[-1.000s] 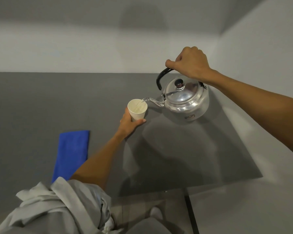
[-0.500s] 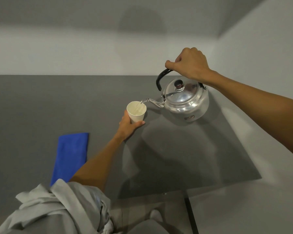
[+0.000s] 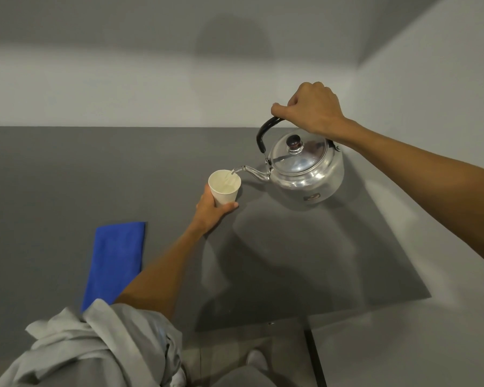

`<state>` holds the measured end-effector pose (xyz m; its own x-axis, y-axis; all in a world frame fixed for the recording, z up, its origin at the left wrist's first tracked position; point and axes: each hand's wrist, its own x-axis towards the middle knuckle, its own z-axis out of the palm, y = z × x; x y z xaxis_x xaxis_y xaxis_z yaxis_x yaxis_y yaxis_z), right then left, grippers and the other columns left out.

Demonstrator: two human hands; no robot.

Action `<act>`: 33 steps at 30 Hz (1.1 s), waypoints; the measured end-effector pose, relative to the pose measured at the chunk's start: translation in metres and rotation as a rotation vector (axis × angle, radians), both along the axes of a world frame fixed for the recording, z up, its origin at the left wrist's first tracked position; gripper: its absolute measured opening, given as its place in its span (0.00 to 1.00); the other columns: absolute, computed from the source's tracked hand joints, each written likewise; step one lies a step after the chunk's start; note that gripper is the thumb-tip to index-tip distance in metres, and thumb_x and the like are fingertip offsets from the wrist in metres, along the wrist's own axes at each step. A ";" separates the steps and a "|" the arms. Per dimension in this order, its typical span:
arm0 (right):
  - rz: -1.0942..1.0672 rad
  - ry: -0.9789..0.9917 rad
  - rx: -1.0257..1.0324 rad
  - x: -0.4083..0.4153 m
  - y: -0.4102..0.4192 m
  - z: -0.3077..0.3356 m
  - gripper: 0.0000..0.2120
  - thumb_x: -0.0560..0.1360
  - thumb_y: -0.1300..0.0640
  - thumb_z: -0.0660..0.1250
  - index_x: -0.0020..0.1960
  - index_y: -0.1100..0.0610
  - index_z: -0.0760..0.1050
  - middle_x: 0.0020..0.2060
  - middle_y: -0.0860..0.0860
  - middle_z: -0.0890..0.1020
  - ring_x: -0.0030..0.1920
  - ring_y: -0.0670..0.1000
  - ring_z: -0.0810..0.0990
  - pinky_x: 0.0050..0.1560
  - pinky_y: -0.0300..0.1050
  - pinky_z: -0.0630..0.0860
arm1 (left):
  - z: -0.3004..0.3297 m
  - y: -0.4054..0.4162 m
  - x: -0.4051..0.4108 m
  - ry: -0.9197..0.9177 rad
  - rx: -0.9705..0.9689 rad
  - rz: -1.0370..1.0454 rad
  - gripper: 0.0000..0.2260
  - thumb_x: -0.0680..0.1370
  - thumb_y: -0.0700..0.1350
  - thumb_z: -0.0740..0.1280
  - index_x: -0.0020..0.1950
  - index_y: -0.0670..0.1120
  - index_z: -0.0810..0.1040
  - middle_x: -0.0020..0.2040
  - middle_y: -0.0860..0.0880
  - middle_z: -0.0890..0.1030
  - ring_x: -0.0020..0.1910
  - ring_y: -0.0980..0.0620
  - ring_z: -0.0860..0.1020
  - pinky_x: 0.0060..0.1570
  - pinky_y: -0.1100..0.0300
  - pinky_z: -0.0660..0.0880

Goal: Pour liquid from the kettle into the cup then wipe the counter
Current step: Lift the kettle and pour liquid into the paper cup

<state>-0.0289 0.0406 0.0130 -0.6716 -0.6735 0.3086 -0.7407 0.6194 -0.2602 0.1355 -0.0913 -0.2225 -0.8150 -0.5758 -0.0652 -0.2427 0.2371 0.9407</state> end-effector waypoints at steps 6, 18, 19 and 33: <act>-0.009 0.003 0.007 0.002 0.000 0.002 0.23 0.67 0.45 0.63 0.21 0.55 0.57 0.19 0.49 0.58 0.25 0.51 0.57 0.29 0.44 0.59 | 0.001 -0.001 0.000 -0.003 -0.005 0.007 0.39 0.69 0.49 0.76 0.73 0.48 0.58 0.71 0.47 0.70 0.69 0.46 0.68 0.71 0.45 0.64; 0.008 0.015 0.000 0.003 0.001 0.003 0.24 0.67 0.46 0.64 0.21 0.55 0.58 0.19 0.49 0.58 0.24 0.51 0.57 0.27 0.43 0.59 | 0.001 0.000 0.001 -0.012 0.000 0.002 0.40 0.68 0.49 0.76 0.74 0.49 0.57 0.71 0.47 0.69 0.69 0.46 0.68 0.71 0.46 0.64; 0.011 0.015 0.000 0.003 0.001 0.003 0.24 0.68 0.46 0.64 0.21 0.55 0.58 0.18 0.49 0.58 0.23 0.51 0.57 0.27 0.43 0.59 | 0.001 0.000 0.001 -0.012 -0.001 0.000 0.40 0.68 0.50 0.76 0.74 0.49 0.57 0.71 0.47 0.69 0.69 0.46 0.68 0.71 0.46 0.65; 0.014 0.018 0.006 0.001 -0.002 0.002 0.24 0.68 0.45 0.64 0.21 0.55 0.59 0.19 0.49 0.59 0.24 0.51 0.57 0.28 0.42 0.59 | 0.001 0.000 0.001 -0.007 0.006 0.011 0.39 0.69 0.48 0.76 0.73 0.48 0.58 0.70 0.46 0.70 0.69 0.45 0.68 0.70 0.45 0.65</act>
<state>-0.0282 0.0390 0.0154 -0.6563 -0.6847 0.3169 -0.7540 0.6104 -0.2428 0.1369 -0.0917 -0.2210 -0.8080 -0.5845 -0.0743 -0.2522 0.2291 0.9402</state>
